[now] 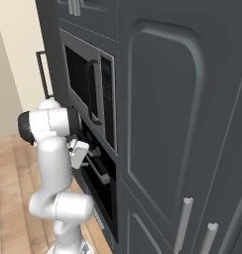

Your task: Take the baked cake out of the oven and place it on the plate for cooling. Then close the oven door.

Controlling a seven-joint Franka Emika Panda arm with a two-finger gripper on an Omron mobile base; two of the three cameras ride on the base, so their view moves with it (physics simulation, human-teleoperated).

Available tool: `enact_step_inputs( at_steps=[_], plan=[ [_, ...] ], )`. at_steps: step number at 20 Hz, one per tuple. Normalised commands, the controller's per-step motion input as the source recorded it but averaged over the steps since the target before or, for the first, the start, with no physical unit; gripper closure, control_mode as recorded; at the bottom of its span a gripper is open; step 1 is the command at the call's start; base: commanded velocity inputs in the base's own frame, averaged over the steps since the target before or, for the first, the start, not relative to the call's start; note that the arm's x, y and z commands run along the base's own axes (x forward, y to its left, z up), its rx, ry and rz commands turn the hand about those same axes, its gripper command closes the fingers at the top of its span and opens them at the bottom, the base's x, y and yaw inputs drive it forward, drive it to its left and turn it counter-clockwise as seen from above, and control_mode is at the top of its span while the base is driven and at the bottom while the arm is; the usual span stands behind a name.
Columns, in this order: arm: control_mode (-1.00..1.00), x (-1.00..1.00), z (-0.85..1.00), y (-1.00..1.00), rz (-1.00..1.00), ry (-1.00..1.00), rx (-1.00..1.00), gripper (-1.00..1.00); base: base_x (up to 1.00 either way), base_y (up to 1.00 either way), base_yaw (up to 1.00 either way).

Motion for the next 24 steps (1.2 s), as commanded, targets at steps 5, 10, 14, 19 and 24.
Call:
enact_step_inputs(
  at_steps=[5,10,14,19,24],
  plan=[
    [-1.0,0.05,-0.4,-0.42,0.14,0.0,0.0,-1.0,0.0,0.0,0.0],
    [-1.0,0.07,-0.46,-0.27,0.17,0.0,0.02,-1.0,0.0,0.0,0.0],
    [-1.0,0.0,-0.56,-0.04,0.19,0.09,0.07,1.0,0.0,0.0,0.0],
    [-1.0,0.0,-0.64,0.03,0.19,0.24,0.17,1.0,0.0,0.0,0.0],
    [-1.0,-0.03,-0.72,0.35,0.17,0.29,0.21,1.0,0.0,0.0,0.0]
  ],
)
